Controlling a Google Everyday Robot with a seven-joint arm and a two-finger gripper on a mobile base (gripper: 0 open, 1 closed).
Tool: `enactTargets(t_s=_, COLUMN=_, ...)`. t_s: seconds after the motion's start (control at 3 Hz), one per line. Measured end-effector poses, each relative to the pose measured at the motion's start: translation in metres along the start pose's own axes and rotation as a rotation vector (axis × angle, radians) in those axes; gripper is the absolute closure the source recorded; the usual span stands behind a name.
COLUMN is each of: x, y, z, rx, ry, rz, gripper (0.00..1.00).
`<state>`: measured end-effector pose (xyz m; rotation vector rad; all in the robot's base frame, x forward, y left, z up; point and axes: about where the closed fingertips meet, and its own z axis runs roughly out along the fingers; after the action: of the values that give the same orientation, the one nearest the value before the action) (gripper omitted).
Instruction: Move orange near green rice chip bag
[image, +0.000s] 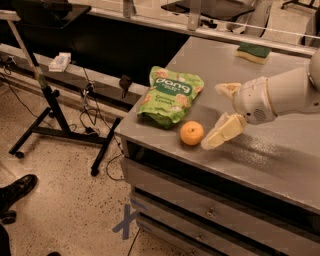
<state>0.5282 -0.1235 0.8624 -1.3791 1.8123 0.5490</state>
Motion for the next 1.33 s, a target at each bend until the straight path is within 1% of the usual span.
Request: enactTargets(t_s=1.33, x=0.019, y=-0.006, z=-0.021, rx=0.046, ry=0.019, rz=0.043, gripper=0.0)
